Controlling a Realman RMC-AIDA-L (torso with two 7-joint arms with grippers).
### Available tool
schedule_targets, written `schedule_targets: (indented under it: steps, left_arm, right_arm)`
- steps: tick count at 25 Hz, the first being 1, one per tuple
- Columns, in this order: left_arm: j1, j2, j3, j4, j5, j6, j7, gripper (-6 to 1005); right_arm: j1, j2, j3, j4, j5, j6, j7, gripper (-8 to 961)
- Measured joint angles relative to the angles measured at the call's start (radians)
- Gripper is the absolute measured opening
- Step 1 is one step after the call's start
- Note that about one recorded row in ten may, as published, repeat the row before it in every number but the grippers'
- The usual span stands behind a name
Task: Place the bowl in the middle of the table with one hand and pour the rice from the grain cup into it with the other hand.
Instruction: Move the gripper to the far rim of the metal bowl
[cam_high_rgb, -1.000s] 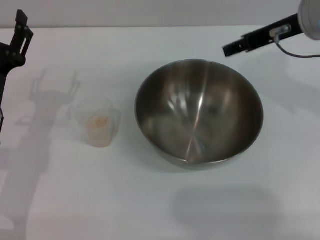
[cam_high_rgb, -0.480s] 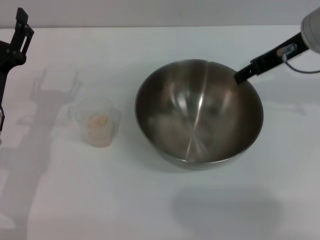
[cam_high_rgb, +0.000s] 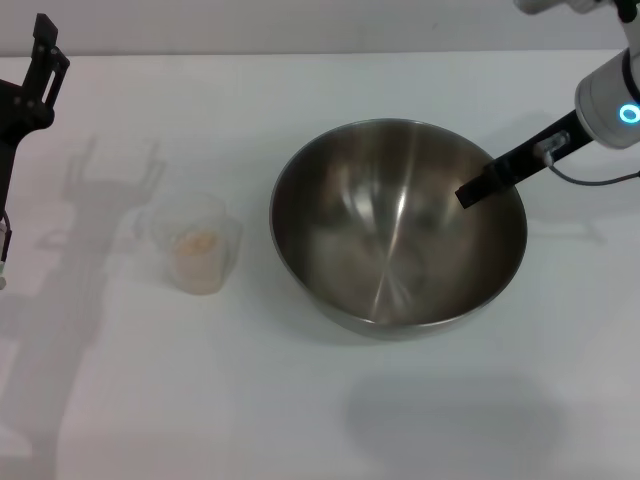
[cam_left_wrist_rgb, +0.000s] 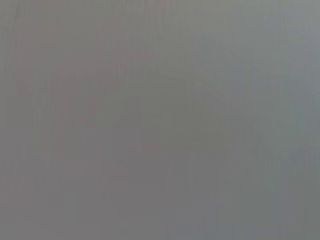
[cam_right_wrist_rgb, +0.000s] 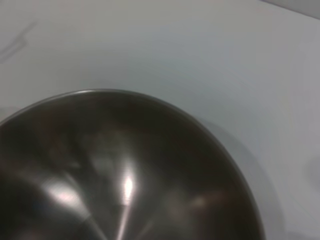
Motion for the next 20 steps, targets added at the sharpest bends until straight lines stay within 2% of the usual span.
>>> schedule_targets:
  steps: [2, 10, 20]
  left_arm:
    - [0.000, -0.001, 0.000, -0.001, 0.000, 0.000, 0.000, 814]
    - [0.001, -0.001, 0.000, -0.002, 0.000, 0.002, -0.001, 813]
    - [0.005, -0.001, 0.000, -0.002, 0.002, 0.002, -0.001, 811]
  right_arm:
    - [-0.007, 0.006, 0.000, 0.002, 0.000, -0.011, -0.021, 669]
    - [-0.011, 0.009, -0.004, 0.021, -0.002, -0.029, -0.035, 462]
    - [-0.017, 0.010, -0.003, 0.016, 0.009, -0.042, -0.046, 80]
